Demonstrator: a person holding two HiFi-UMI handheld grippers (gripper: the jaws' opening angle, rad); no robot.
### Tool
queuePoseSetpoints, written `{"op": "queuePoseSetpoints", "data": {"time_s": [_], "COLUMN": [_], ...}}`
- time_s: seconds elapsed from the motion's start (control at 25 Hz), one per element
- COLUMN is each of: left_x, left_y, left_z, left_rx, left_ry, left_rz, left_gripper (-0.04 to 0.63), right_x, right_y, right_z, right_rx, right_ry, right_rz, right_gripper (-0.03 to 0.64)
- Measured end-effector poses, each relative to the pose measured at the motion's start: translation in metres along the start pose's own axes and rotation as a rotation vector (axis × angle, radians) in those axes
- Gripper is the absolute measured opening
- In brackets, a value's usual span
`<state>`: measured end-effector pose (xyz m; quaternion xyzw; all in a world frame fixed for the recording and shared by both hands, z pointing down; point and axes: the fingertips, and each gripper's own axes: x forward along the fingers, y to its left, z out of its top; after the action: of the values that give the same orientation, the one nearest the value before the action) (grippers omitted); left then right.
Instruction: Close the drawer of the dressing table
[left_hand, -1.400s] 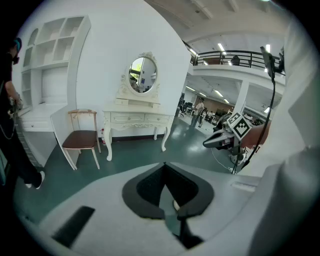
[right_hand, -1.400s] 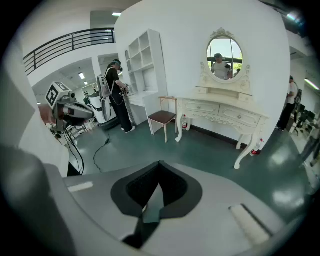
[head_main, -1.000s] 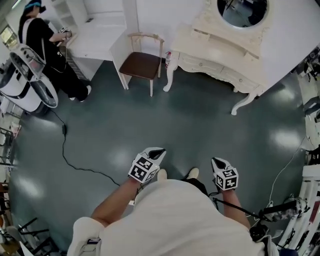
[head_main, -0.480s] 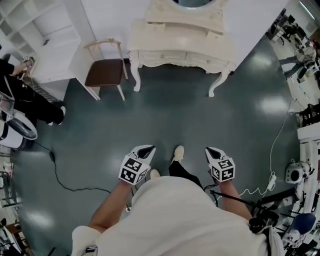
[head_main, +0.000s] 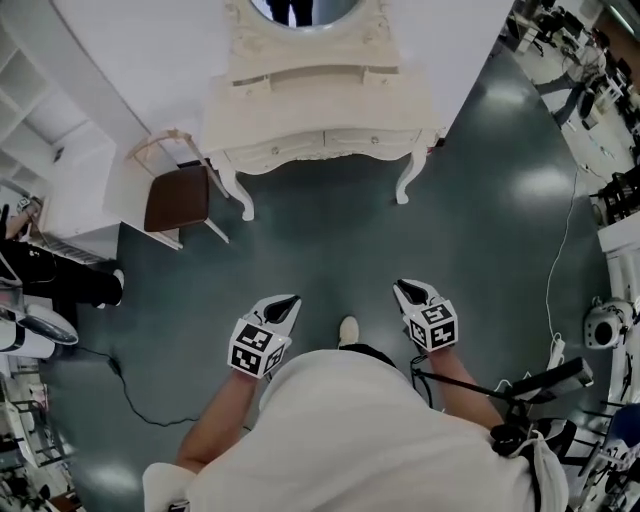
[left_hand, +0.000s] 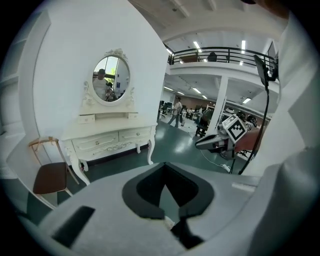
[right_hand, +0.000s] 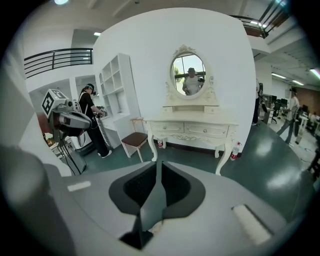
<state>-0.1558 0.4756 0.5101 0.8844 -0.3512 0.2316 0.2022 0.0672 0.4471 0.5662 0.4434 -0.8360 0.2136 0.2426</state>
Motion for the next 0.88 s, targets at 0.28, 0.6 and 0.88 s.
{"op": "queuePoseSetpoints", "data": {"time_s": [0.28, 0.6, 0.88], "left_x": [0.081, 0.145, 0.208], "left_y": [0.015, 0.057, 0.147], "left_z": [0.077, 0.113, 0.184], "left_rx": [0.014, 0.030, 0.053], "left_ry": [-0.044, -0.007, -0.028], "left_rz": [0.000, -0.071, -0.141], "left_gripper": [0.003, 0.003, 0.002], "right_x": [0.029, 0.076, 0.143], "right_y": [-0.083, -0.139, -0.190], "right_z": [0.029, 0.055, 0.123], "right_rx": [-0.004, 0.059, 0.104], "right_ry": [0.002, 0.006, -0.001], "right_rz": [-0.003, -0.041, -0.113], "right_gripper": [0.002, 0.002, 0.002]}}
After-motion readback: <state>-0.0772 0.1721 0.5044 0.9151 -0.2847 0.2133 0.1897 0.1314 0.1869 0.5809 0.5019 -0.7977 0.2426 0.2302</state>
